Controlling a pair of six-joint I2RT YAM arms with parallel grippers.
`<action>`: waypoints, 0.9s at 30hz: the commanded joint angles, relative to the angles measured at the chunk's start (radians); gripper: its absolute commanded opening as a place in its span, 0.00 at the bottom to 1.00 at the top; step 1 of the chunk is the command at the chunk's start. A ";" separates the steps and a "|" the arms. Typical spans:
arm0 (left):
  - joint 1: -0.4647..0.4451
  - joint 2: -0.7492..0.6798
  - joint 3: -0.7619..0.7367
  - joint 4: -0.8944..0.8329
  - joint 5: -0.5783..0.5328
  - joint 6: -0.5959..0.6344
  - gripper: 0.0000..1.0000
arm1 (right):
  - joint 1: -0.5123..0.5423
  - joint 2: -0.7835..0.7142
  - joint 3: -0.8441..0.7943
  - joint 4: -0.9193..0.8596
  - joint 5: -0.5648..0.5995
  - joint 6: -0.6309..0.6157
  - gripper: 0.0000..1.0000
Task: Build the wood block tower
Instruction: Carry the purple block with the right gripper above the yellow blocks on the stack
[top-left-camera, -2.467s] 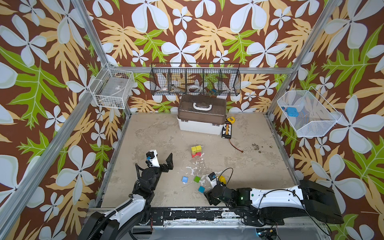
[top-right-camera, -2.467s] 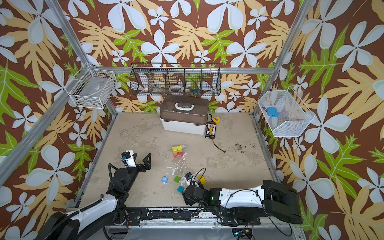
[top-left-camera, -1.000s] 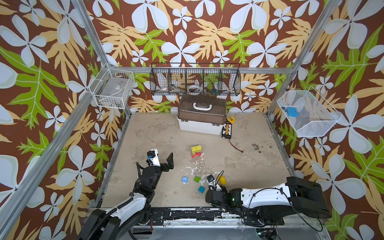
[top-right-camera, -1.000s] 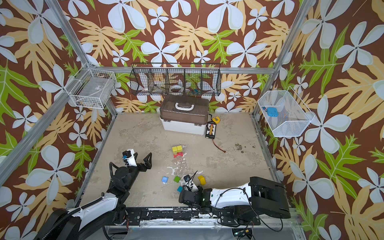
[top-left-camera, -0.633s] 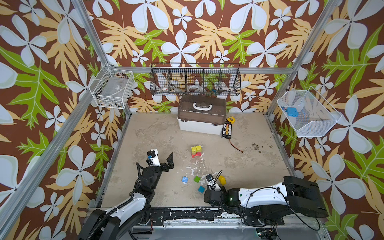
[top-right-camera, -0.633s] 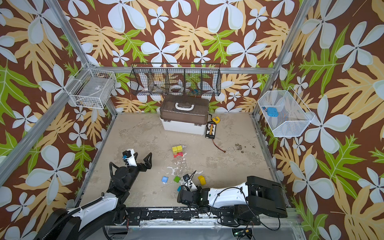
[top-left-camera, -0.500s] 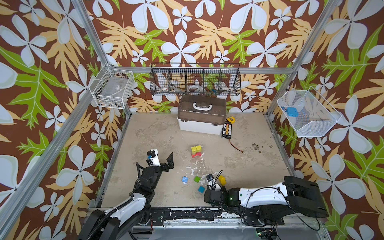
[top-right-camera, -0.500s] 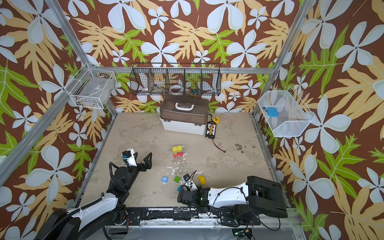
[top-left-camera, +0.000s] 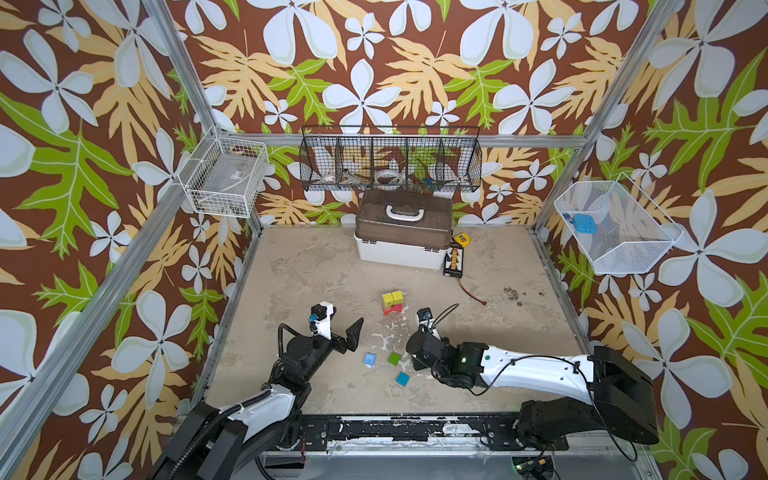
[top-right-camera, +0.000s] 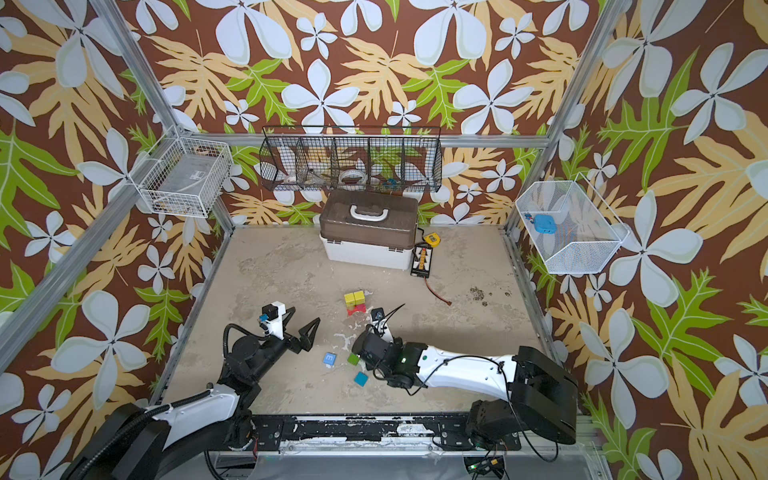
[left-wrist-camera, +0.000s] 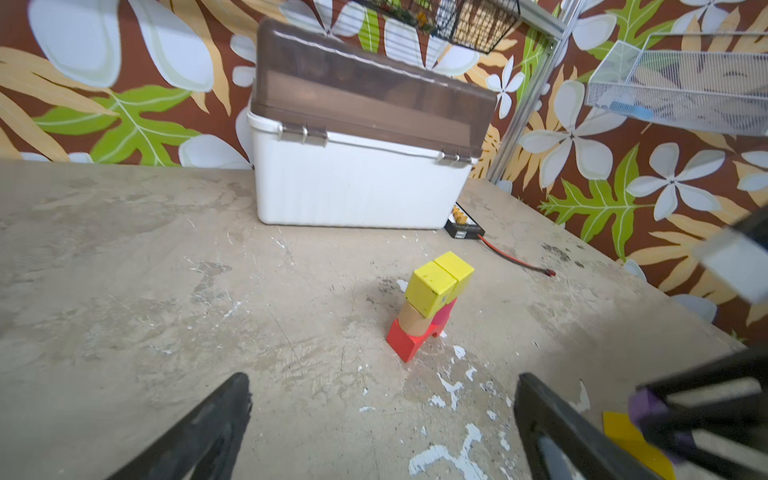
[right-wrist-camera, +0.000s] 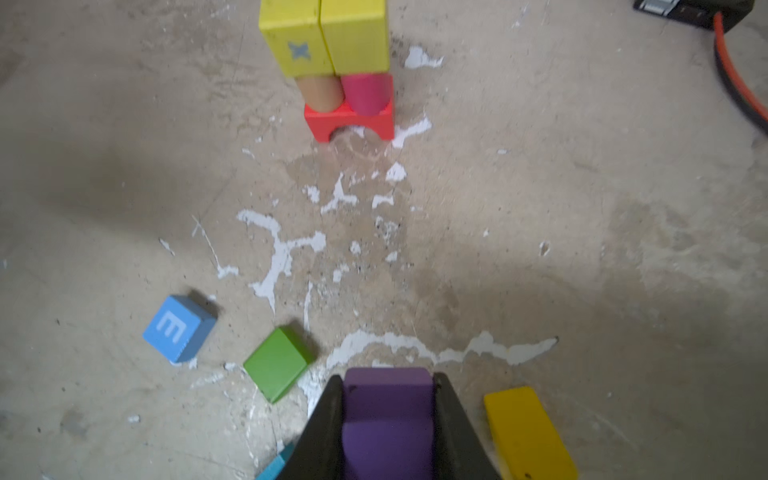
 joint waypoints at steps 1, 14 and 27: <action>-0.004 0.053 0.040 0.030 0.078 0.016 1.00 | -0.044 0.014 0.065 -0.008 0.020 -0.062 0.24; -0.008 0.071 0.059 0.006 0.051 0.016 1.00 | -0.260 0.285 0.473 -0.147 -0.121 -0.225 0.21; -0.008 0.103 0.080 0.001 0.051 0.019 1.00 | -0.271 0.468 0.678 -0.238 -0.141 -0.267 0.17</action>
